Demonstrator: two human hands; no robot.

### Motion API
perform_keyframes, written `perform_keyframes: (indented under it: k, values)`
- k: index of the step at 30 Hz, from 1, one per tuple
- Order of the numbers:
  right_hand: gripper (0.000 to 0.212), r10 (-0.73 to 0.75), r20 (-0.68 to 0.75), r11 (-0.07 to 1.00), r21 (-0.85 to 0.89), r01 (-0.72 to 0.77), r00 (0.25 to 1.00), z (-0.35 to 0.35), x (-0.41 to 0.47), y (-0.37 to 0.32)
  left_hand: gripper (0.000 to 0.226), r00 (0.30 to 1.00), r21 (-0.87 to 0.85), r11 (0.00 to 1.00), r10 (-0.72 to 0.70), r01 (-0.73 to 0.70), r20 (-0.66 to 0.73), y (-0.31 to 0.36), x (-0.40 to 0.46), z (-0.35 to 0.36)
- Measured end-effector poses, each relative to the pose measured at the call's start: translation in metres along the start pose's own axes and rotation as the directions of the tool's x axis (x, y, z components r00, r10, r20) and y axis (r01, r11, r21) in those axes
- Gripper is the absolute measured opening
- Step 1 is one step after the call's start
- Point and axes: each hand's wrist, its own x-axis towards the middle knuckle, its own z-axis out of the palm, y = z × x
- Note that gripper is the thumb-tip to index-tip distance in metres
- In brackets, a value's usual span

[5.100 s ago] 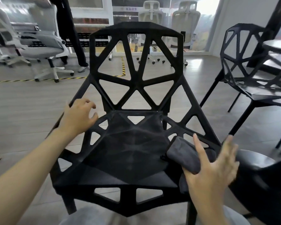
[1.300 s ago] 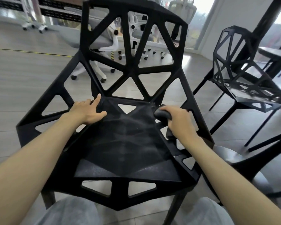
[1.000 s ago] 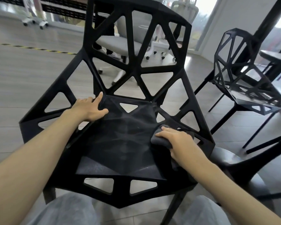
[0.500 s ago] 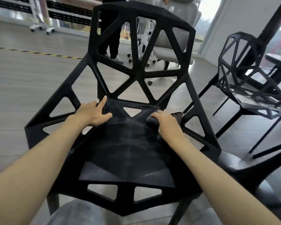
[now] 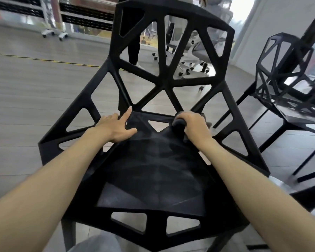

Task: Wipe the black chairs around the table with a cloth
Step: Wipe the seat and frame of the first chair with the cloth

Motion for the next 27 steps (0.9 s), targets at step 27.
perform_keyframes:
  k: [27]
  values:
    - [0.052, -0.014, 0.113, 0.979, -0.198, 0.037, 0.994, -0.005, -0.004, 0.005, 0.093, 1.000, -0.054, 0.999, -0.010, 0.010, -0.008, -0.003, -0.002, 0.000]
